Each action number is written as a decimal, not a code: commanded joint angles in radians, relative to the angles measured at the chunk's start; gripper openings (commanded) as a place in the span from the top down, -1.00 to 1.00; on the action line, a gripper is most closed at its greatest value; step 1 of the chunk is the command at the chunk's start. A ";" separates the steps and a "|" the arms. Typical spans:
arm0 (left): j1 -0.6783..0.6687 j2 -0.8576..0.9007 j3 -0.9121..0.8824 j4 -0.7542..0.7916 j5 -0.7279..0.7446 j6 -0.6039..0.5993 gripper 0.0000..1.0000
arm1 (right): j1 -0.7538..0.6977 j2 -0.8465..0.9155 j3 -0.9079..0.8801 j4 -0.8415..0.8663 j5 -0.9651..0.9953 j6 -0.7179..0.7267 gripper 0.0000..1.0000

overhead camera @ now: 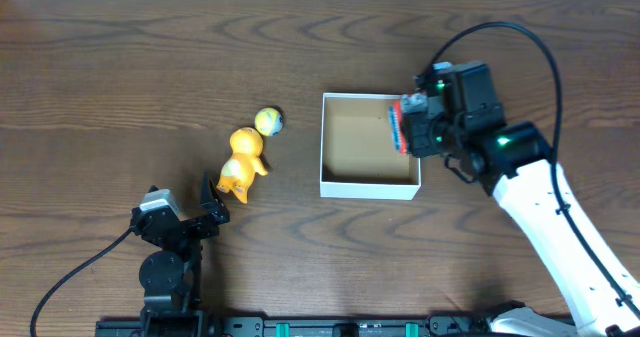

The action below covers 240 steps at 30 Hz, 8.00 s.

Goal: Pack container
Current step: 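Carry the toy robot into the white box and lower it, then open the right gripper and withdraw toward the Rubik's cube, then grasp the Rubik's cube with the right gripper, then carry the Rubik's cube into the box and lower it, then release the cube and move the right gripper to the black gear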

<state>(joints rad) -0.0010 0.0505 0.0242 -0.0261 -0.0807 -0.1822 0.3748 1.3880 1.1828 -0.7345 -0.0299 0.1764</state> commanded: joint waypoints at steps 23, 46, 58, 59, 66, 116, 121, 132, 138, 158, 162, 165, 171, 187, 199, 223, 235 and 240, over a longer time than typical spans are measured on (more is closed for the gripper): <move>0.005 0.000 -0.020 -0.039 -0.009 0.014 -0.96 | 0.163 0.296 0.025 0.056 0.149 0.174 0.26; 0.005 0.000 -0.020 -0.039 -0.009 0.014 -0.96 | 0.172 0.297 0.024 -0.058 0.198 0.243 -0.15; 0.005 0.000 -0.020 -0.039 -0.009 0.014 -0.96 | 0.203 0.297 0.024 -0.020 0.206 0.234 -0.43; 0.005 0.000 -0.020 -0.039 -0.009 0.014 -0.96 | 0.203 0.297 0.026 -0.014 0.211 0.234 -0.43; 0.005 0.000 -0.020 -0.039 -0.009 0.014 -0.96 | 0.198 0.278 0.126 -0.047 0.237 0.211 -0.40; 0.005 0.000 -0.020 -0.039 -0.009 0.014 -0.96 | -0.408 0.222 -0.057 0.237 -0.028 -0.954 -0.99; 0.005 0.000 -0.020 -0.039 -0.009 0.014 -0.96 | -0.416 0.227 -0.092 0.316 -0.032 -0.966 -0.98; 0.005 0.000 -0.020 -0.039 -0.009 0.014 -0.97 | -0.416 0.386 -0.100 0.370 -0.050 -0.795 -0.98; 0.005 0.000 -0.020 -0.039 -0.009 0.014 -0.96 | -0.415 0.414 -0.100 0.418 -0.050 -0.665 -0.98; 0.005 0.000 -0.020 -0.039 -0.009 0.014 -0.96 | -0.414 0.457 -0.097 0.452 -0.057 -0.633 -0.12; 0.005 0.000 -0.020 -0.039 -0.009 0.014 -0.96 | -0.413 0.435 -0.097 0.452 -0.057 -0.633 0.21; 0.005 0.000 -0.020 -0.039 -0.009 0.014 -0.96 | -0.413 0.401 -0.097 0.451 -0.057 -0.633 0.25; 0.005 0.000 -0.020 -0.039 -0.009 0.014 -0.96 | -0.403 0.270 -0.097 0.452 -0.057 -0.633 0.34; 0.005 0.000 -0.020 -0.039 -0.009 0.014 -0.96 | -0.134 -0.040 -0.097 0.391 -0.058 -0.570 0.34; 0.005 0.000 -0.020 -0.039 -0.009 0.014 -0.96 | 0.035 -0.001 -0.098 0.297 -0.058 -0.584 0.32; 0.005 0.000 -0.020 -0.039 -0.009 0.014 -0.96 | 0.114 0.296 -0.098 0.460 -0.168 -0.600 0.20; 0.005 0.000 -0.020 -0.039 -0.009 0.014 -0.96 | 0.110 0.378 -0.098 0.578 -0.101 -0.600 0.10; 0.005 0.000 -0.020 -0.039 -0.009 0.014 -0.96 | 0.110 0.378 -0.098 0.584 -0.101 -0.600 -0.40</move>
<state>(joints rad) -0.0010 0.0505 0.0242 -0.0261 -0.0807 -0.1822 0.4816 1.7649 1.0832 -0.1593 -0.1379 -0.4114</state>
